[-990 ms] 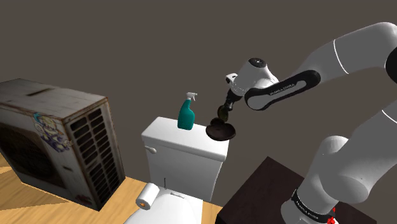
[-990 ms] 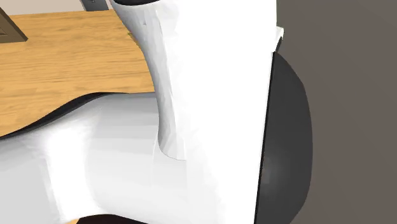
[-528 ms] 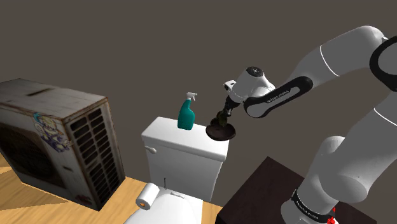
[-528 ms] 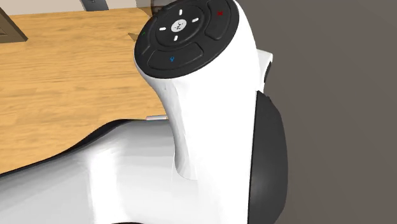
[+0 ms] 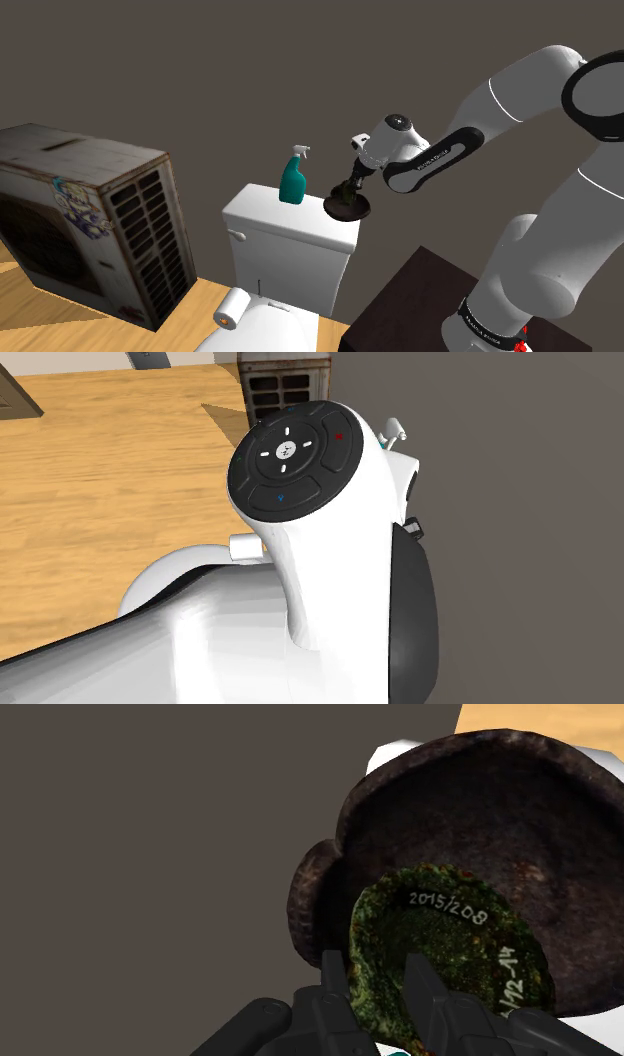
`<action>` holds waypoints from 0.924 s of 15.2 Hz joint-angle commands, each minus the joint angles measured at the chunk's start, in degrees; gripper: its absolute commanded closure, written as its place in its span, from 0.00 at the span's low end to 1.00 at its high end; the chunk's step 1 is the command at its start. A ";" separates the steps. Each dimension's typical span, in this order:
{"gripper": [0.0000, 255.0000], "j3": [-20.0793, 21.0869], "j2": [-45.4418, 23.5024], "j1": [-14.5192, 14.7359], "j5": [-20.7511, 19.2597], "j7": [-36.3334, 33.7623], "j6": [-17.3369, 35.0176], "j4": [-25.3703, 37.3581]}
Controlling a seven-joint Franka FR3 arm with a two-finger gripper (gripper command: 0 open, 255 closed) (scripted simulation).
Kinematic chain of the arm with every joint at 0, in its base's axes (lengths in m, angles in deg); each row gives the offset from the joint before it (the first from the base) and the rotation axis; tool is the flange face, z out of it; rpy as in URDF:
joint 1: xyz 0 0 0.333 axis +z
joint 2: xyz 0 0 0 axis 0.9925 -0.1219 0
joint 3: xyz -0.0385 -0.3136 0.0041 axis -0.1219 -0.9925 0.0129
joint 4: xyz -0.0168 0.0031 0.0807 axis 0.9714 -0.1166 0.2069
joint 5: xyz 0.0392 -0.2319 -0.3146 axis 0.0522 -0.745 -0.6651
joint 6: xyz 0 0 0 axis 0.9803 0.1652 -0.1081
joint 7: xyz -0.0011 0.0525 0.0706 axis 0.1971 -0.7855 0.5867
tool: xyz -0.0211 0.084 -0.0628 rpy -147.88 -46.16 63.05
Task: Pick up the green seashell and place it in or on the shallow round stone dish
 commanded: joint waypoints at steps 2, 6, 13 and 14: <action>1.00 -0.01 -0.05 -0.02 -0.04 -0.03 0.08 0.00; 0.00 -0.01 -0.05 -0.03 -0.05 -0.03 0.08 0.00; 0.00 0.79 8.05 0.84 1.30 1.56 -6.53 -1.87; 0.00 1.06 10.11 1.07 1.68 1.95 -8.35 -2.22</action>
